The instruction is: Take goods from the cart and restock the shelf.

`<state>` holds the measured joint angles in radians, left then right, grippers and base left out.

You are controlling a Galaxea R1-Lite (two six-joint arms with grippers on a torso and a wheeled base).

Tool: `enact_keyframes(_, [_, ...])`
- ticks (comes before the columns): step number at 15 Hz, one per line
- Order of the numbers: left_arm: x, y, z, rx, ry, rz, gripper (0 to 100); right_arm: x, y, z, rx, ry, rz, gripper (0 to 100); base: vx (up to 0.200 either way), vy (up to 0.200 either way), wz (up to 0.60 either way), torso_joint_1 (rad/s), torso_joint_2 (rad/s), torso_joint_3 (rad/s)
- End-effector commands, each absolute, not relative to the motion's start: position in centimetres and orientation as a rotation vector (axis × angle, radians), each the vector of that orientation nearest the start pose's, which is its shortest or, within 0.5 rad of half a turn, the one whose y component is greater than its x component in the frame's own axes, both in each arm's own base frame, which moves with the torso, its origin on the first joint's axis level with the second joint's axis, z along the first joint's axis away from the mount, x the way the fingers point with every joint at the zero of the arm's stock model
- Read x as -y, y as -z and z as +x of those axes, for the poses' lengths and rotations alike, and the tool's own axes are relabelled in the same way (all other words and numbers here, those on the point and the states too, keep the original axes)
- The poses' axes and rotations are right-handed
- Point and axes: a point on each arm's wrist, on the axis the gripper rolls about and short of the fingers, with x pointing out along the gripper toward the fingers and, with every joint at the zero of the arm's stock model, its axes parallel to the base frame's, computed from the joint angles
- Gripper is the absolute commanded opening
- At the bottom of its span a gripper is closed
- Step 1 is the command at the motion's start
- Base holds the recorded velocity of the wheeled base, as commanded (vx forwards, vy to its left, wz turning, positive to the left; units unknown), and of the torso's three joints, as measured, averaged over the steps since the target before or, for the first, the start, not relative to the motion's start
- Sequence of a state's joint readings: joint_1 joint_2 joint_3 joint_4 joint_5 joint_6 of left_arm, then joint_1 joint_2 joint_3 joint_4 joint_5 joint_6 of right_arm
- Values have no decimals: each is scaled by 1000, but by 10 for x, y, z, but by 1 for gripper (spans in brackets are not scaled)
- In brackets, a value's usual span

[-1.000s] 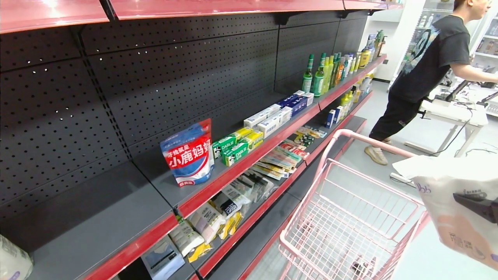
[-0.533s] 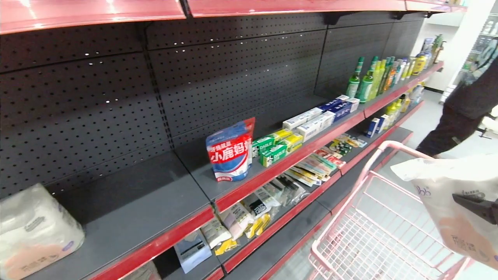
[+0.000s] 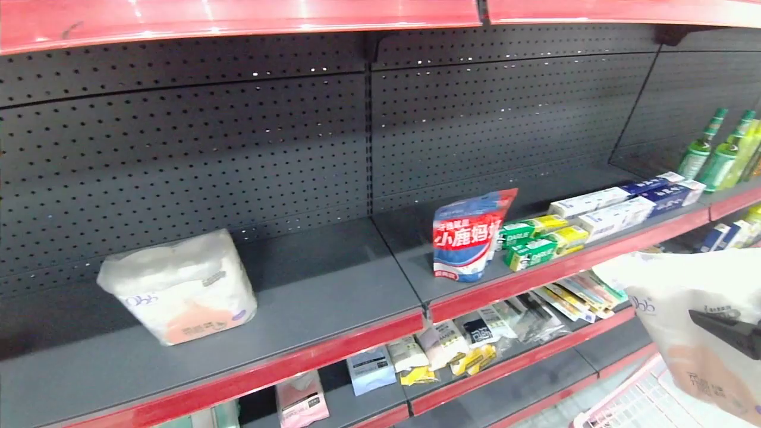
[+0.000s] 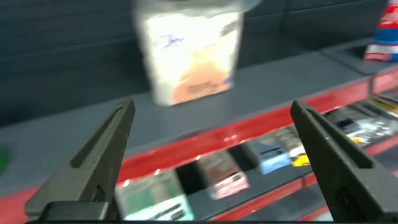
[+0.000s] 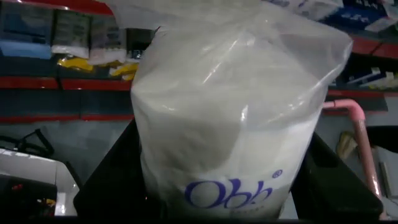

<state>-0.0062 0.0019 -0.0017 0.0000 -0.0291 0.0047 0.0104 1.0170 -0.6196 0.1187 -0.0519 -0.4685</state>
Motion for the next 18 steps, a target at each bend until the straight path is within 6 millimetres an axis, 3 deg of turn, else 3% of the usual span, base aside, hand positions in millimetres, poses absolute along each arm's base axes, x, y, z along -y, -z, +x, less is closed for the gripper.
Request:
enact_keyframes(1, [1,-76,-23,0,37,5,100,0,-207,121,-514,-81,-475,0,0,0,600,2,-2,2])
enact_keyframes(5, [1,-76,-23,0,35,5,100,0,-202,112,-509,-86,-492,0,0,0,450,-1,-1,1])
enact_keyframes(9, [1,-76,-23,0,37,6,100,-1,-185,72,-437,-119,-500,0,0,0,0,0,0,0])
enact_keyframes(12, [1,-76,-23,0,37,6,100,-2,-180,54,-368,-158,-481,0,0,0,0,0,0,0])
enact_keyframes(18, [1,-77,-19,-54,40,9,100,-3,-170,48,-366,-200,-467,0,0,0,0,0,0,0])
